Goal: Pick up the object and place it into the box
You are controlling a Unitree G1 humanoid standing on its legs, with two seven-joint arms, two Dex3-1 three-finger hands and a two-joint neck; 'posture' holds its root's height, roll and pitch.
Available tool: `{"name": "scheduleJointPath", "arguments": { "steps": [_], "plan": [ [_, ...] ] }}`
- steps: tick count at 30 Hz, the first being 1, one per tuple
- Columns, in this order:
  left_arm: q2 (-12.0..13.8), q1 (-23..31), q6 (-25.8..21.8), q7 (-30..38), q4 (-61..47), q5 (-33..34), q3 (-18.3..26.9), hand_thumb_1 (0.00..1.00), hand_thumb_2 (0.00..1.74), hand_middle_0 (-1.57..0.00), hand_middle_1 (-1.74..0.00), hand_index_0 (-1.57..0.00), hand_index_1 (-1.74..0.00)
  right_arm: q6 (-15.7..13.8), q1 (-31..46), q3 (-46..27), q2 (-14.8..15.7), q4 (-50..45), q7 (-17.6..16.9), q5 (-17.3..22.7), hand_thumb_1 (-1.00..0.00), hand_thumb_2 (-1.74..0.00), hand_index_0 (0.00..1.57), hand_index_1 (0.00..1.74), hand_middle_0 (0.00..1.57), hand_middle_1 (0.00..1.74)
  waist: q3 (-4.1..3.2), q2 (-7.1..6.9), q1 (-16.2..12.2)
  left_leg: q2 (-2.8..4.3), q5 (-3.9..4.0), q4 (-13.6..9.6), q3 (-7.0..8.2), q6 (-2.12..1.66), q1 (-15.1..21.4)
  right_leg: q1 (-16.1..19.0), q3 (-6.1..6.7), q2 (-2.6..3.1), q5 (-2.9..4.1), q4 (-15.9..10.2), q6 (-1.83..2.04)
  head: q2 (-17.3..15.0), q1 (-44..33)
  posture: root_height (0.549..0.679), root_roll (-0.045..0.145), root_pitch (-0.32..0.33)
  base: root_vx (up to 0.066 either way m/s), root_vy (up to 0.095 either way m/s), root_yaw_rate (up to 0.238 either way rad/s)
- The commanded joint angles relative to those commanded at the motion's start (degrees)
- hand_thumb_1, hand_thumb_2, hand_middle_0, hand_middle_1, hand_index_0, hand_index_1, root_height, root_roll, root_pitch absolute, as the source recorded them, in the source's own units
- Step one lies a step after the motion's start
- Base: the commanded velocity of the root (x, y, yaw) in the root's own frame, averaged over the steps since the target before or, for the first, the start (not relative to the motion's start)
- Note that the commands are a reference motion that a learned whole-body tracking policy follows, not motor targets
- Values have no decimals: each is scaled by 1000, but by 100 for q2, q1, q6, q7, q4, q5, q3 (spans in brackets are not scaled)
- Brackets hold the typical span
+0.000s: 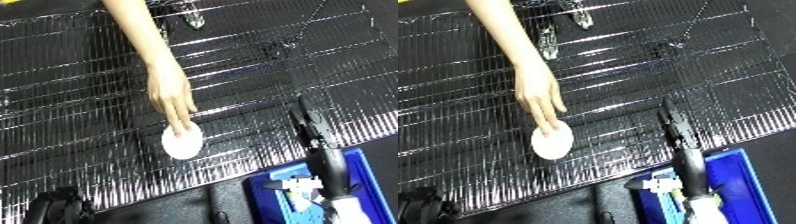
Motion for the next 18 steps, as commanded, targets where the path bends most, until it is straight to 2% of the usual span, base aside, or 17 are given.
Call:
{"name": "scheduleJointPath", "arguments": {
  "steps": [9, 18],
  "plan": [
    [-3, 23, -8, -20, 0, 13, -49, 1000, 1740, -1570, -1740, -1570, -1740, 173, -46, 336, 44, 231, 256, 118, 0, 0, 0, 0, 0, 0, 1, 15, 72, -32, 20, 47, -24, -11, -129, -132, -33, -57, -16, 101, 21, -102, -61, 661, 47, -70, 25, 12, 32],
    [33, -135, -139, 121, -17, 71, -123, 1000, 1740, -1570, -1740, -1570, -1740, 207, -356, 547, 57, 565, 302, 248, 0, 0, 0, 0, 0, 0, 1, 57, 152, -106, -39, 322, -77, 11, -461, -490, -49, -113, -99, 493, 34, -96, 26, 655, 51, -54, 19, 24, 54]
  ]
}}
